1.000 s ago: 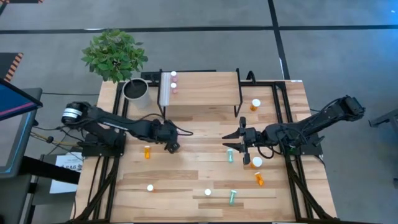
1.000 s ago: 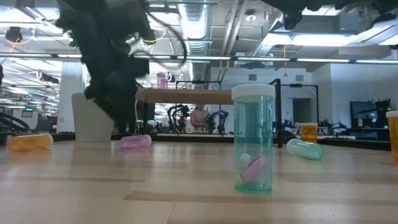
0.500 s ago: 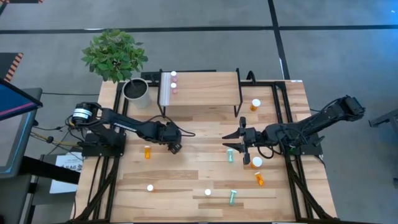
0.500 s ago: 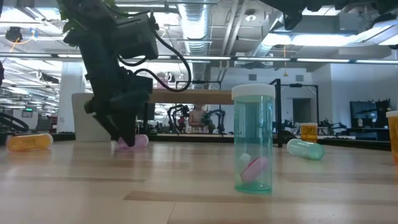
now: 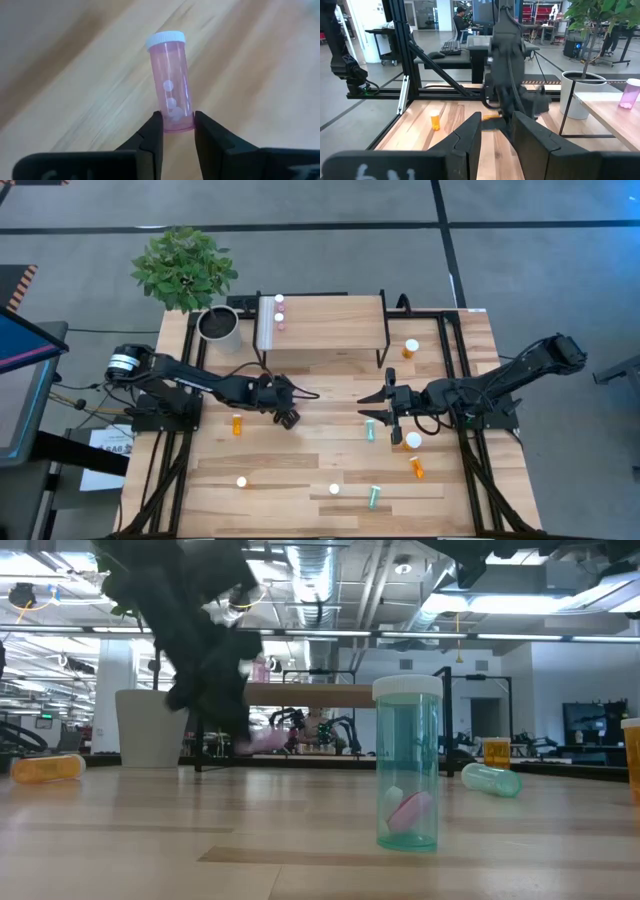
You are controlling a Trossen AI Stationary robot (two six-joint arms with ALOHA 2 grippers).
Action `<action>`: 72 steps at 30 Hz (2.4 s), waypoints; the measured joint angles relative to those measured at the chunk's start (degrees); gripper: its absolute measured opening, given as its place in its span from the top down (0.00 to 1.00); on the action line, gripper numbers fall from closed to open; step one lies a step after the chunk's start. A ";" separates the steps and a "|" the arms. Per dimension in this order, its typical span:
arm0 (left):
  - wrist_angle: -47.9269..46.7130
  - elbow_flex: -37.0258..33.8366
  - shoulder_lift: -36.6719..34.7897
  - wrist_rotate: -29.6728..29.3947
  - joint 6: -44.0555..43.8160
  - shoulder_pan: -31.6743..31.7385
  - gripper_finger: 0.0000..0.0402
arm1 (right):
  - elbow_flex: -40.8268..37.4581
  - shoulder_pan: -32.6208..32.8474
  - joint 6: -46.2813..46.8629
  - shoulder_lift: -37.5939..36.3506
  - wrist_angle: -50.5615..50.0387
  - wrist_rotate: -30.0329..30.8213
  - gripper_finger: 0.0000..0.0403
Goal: Pick and place medicine bottles onto shelf by color
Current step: Put the pink pill bottle aligned with the other pink pill bottles on the shelf
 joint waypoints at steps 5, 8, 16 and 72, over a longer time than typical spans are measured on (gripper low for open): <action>10.06 0.01 -7.37 -5.05 9.27 -4.50 0.81 | 0.00 0.08 -0.02 0.00 -0.02 0.00 0.67; 17.53 -0.02 -10.38 -8.03 16.36 -8.08 0.79 | 0.00 0.08 0.19 0.00 0.26 0.00 0.67; 37.99 0.04 -10.15 -8.85 31.30 -14.03 0.79 | 0.02 -0.43 0.37 6.52 12.00 -1.63 0.67; 85.28 -19.12 -0.90 0.35 36.56 -12.19 0.79 | 15.91 -9.83 14.81 37.46 33.37 -16.96 0.35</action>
